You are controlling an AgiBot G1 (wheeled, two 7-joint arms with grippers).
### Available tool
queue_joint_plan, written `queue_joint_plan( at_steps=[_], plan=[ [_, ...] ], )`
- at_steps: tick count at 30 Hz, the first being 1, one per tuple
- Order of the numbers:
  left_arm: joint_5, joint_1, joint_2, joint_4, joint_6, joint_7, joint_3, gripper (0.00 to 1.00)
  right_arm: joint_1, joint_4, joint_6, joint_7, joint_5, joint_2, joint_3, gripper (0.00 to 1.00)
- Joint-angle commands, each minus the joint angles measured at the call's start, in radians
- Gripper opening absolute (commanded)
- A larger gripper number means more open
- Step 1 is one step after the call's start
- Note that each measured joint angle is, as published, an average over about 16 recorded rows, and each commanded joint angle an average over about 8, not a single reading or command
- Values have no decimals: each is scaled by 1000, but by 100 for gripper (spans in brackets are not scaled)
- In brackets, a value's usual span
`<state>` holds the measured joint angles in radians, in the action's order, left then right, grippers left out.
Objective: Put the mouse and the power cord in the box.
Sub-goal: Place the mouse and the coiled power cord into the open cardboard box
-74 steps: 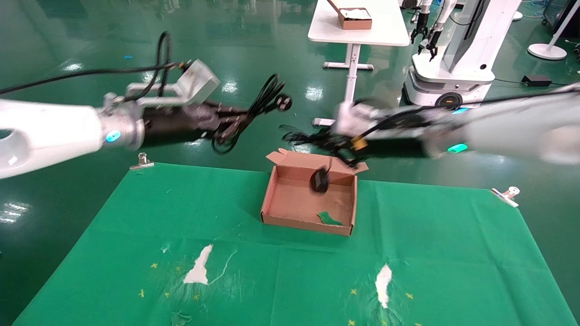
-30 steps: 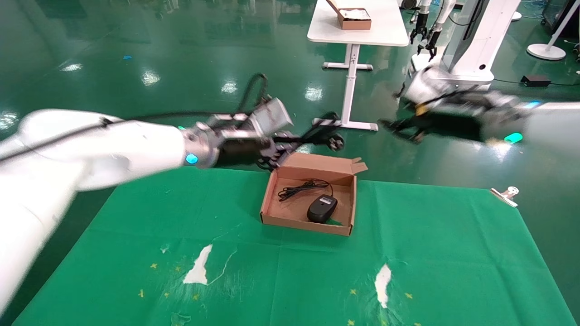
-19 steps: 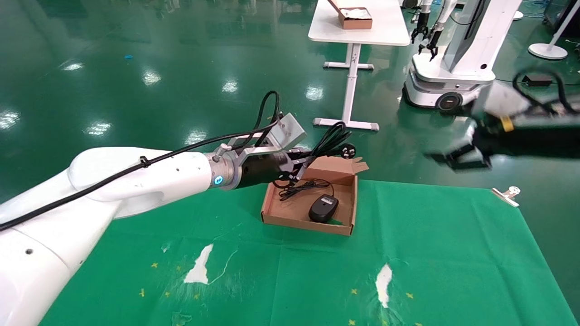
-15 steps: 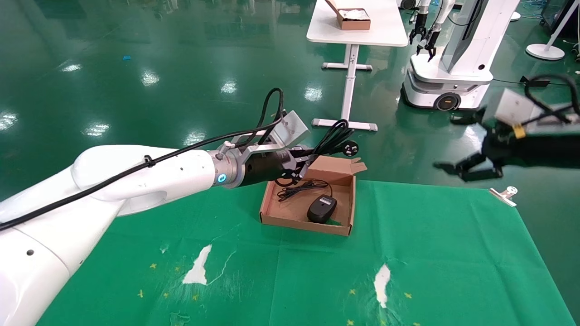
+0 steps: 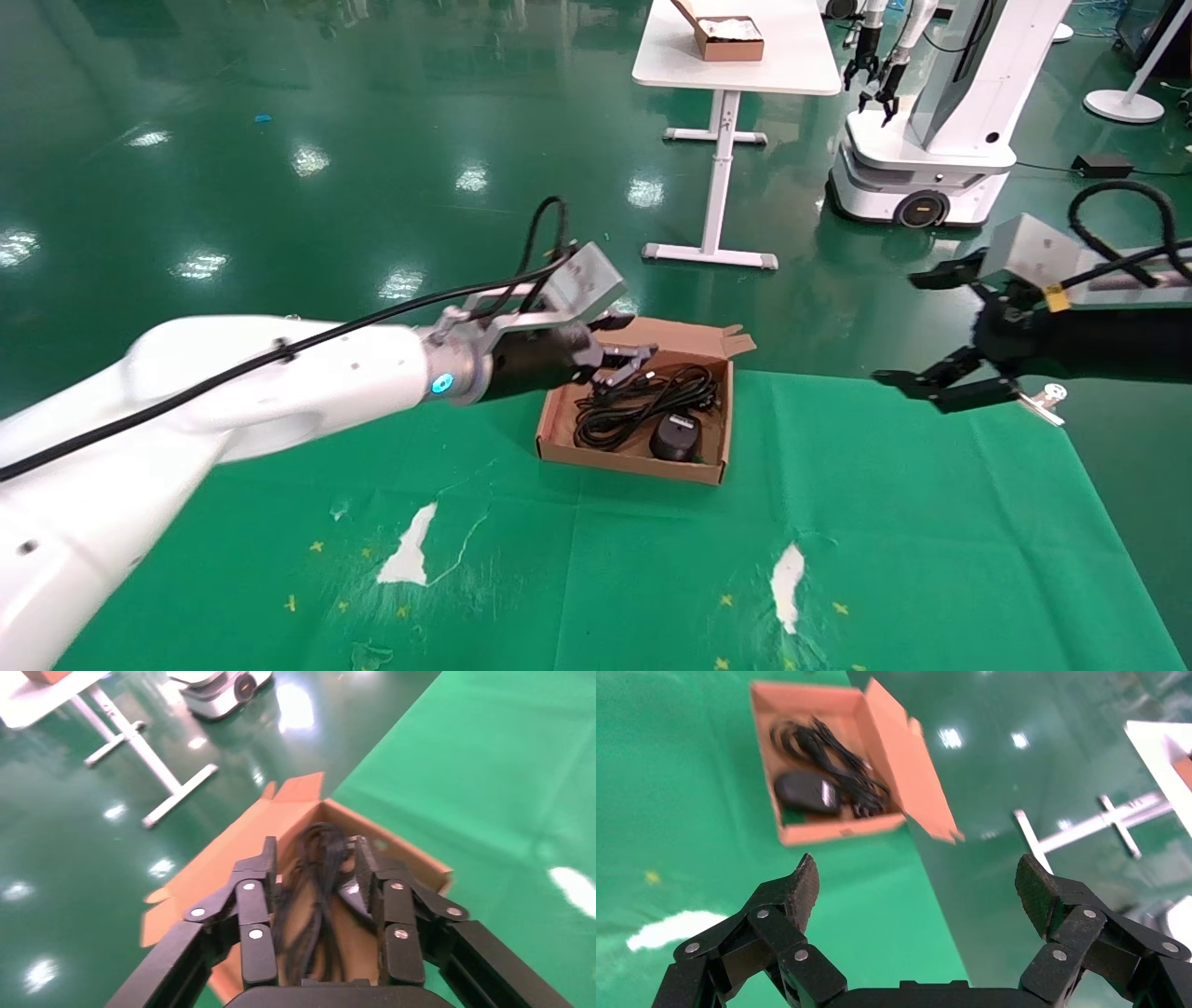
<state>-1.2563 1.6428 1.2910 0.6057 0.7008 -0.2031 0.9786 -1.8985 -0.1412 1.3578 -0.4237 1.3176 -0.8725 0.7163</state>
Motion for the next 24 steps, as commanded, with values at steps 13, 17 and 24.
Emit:
queue_joint_plan(
  at_steps=[13,17,24],
  plan=[
    [135,-146,-174,174,204,4,-179,100,205,-284,34,152,-146,65,-109,100],
    [174,-188,-225,225,263,5,-231,100,265,-368,44,197,-189,84,-141,100],
    [242,-262,-313,313,366,7,-322,100,370,-513,61,274,-264,117,-196,100]
  ],
)
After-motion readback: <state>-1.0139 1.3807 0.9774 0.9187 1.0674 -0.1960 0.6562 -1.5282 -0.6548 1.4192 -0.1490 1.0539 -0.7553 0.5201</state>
